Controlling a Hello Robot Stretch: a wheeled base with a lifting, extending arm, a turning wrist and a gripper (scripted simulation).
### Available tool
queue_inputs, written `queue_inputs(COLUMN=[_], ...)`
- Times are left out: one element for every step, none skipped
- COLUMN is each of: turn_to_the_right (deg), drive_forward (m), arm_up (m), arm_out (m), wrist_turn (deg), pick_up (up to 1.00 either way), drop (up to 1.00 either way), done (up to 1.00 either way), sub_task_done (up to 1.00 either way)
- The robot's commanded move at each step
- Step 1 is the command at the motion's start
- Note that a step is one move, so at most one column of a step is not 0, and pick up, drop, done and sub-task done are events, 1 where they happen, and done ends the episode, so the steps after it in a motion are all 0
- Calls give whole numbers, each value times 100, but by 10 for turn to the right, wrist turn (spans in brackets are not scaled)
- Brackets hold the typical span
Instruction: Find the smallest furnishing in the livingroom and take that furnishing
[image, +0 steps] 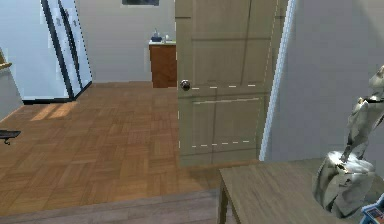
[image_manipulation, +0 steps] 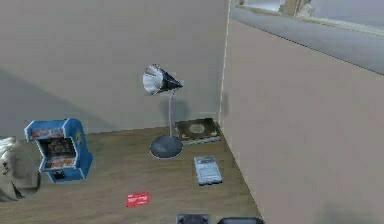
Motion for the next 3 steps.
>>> queue_inputs(turn_to_the_right=[0, 0, 0], drive_forward=[0, 0, 0], arm_up=[0, 0, 0], arm_out=[44, 0, 0], wrist_turn=[0, 450, 450], pick_up=[0, 0, 0], drop=[0, 0, 0], done=[0, 0, 0], sub_task_done=[0, 0, 0])
